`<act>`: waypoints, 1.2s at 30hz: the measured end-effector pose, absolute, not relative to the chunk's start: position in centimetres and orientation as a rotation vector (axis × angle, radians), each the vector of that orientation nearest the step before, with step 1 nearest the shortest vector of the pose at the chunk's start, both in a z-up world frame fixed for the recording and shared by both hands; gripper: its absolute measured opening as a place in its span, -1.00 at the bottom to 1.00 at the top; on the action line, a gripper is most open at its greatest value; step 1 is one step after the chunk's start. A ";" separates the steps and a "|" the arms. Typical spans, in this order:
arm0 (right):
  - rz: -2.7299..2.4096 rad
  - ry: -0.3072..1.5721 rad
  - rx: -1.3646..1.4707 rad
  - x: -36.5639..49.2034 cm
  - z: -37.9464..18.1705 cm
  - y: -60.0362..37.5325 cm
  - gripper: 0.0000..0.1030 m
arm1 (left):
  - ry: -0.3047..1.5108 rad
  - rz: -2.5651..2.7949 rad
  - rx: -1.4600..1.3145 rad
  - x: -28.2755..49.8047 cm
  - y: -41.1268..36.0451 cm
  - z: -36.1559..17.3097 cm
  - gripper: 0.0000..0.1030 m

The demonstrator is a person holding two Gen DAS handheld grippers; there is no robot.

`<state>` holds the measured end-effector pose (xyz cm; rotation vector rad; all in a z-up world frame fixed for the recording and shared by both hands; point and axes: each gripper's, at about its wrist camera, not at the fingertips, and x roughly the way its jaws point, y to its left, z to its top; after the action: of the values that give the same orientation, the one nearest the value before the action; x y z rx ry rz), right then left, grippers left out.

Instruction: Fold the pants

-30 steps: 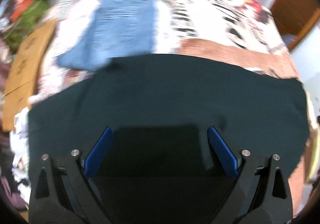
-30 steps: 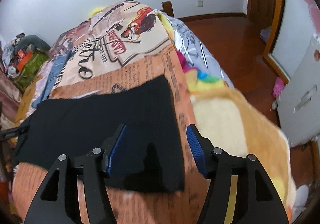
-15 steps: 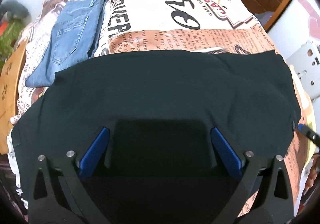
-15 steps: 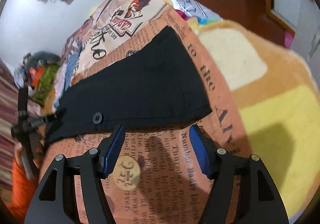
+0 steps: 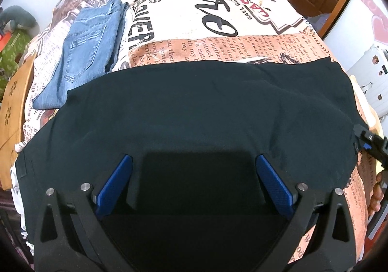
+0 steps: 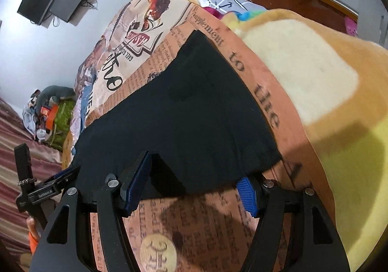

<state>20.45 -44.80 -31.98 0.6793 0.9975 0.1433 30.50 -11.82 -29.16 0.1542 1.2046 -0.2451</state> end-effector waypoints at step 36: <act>0.358 0.578 0.414 25.2 -14.7 -34.7 -0.91 | 0.918 -0.182 -0.013 25.1 -1.2 -17.8 0.99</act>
<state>25.16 -34.74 -14.74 0.4142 0.5780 0.3583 25.14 -1.15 -17.83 -0.0129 0.9182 -0.1821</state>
